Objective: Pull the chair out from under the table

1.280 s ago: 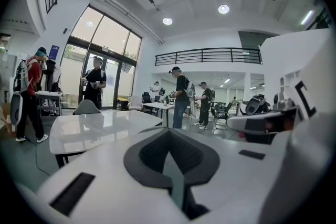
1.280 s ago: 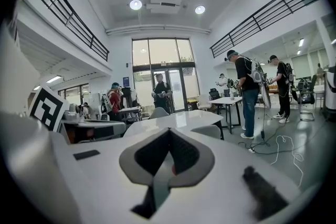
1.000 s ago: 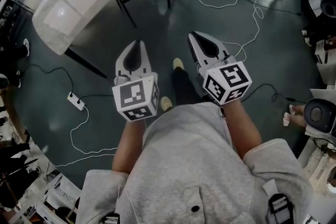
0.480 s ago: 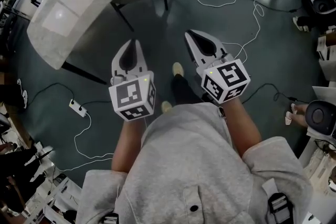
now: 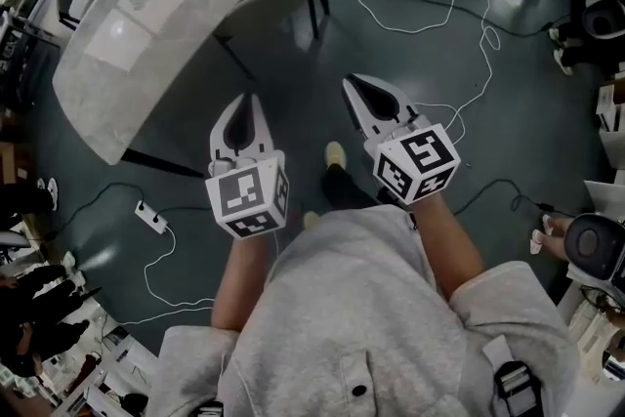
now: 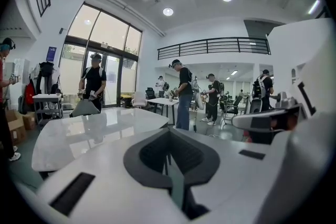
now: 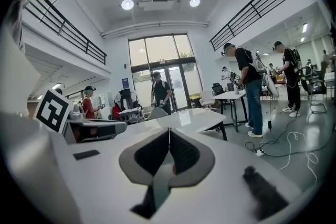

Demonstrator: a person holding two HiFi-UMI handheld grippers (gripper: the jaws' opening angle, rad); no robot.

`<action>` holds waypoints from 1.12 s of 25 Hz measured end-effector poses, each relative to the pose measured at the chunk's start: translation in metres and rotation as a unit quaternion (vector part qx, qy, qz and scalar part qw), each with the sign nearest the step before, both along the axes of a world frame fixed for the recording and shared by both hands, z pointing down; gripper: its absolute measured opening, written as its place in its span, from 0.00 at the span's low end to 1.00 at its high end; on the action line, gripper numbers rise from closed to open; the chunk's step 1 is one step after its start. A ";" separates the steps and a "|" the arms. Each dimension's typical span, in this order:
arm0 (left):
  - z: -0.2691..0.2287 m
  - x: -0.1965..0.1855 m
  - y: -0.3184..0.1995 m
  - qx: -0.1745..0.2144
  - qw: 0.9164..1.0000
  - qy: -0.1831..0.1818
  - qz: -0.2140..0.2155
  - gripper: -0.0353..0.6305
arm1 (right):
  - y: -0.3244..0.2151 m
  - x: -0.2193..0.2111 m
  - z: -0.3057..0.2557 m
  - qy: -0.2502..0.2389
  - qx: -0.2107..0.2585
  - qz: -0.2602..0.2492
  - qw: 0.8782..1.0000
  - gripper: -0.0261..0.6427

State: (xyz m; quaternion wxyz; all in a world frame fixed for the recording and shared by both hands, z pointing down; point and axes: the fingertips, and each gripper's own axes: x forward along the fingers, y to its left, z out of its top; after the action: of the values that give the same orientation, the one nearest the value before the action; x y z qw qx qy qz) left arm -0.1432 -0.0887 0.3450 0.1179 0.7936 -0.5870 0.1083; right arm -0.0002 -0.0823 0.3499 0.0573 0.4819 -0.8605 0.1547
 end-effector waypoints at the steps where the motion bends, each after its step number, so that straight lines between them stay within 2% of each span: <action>1: 0.001 0.000 -0.006 -0.002 1.000 -0.001 -0.003 0.07 | -0.007 -0.001 0.001 -0.001 -0.001 -0.004 1.000 0.08; 16: 0.002 0.029 -0.093 -0.013 0.999 -0.018 -0.027 0.07 | -0.108 0.029 -0.004 -0.013 -0.001 -0.037 0.999 0.08; 28: 0.005 0.050 -0.130 -0.014 0.999 -0.032 -0.039 0.07 | -0.150 0.053 -0.001 -0.020 -0.001 -0.055 0.998 0.08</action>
State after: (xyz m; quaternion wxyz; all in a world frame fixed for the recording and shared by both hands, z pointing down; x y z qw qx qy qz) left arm -0.0928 -0.2188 0.3496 0.1140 0.7643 -0.6197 0.1373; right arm 0.0530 -0.2318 0.3487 0.0492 0.4304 -0.8866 0.1620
